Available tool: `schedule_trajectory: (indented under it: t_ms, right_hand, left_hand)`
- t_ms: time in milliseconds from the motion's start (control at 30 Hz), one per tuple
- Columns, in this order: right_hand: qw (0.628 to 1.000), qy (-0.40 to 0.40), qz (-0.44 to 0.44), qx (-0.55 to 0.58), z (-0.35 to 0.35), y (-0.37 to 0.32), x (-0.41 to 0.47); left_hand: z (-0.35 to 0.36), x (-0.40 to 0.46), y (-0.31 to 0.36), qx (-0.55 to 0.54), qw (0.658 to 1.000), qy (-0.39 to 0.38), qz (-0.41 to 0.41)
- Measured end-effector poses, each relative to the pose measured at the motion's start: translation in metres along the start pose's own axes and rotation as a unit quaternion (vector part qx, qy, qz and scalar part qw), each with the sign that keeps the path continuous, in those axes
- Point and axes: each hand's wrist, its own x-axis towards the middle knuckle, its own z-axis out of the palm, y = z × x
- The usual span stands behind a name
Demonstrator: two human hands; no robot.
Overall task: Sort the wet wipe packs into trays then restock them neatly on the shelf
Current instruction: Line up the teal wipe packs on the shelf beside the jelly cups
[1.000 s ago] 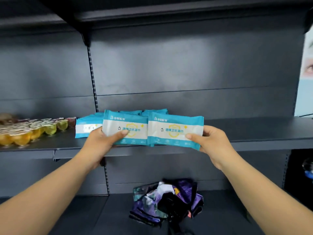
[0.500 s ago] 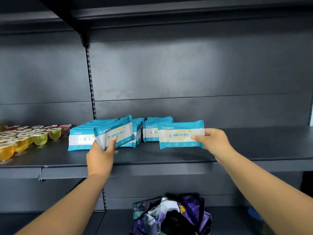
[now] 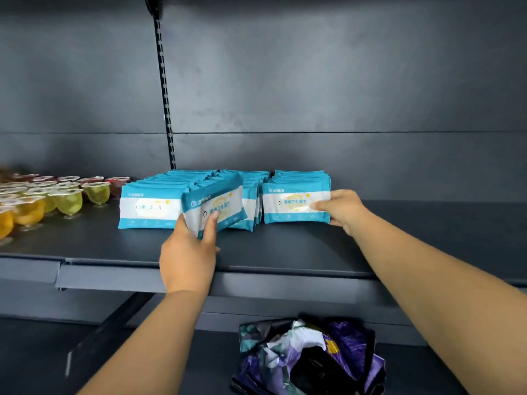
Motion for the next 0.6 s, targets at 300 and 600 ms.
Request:
schedule_trajectory:
  t_ms: [300,600]
  right_hand:
    - [0.992,0.039,-0.037,-0.118,0.010,0.018,0.026]
    - [0.976,0.068,-0.047,-0.200,0.010,0.016,0.018]
  left_hand:
    - [0.001,0.002,-0.010,0.007,1.000,0.007,0.008]
    - [0.003,0.004,-0.013,0.046,0.999,-0.002,0.024]
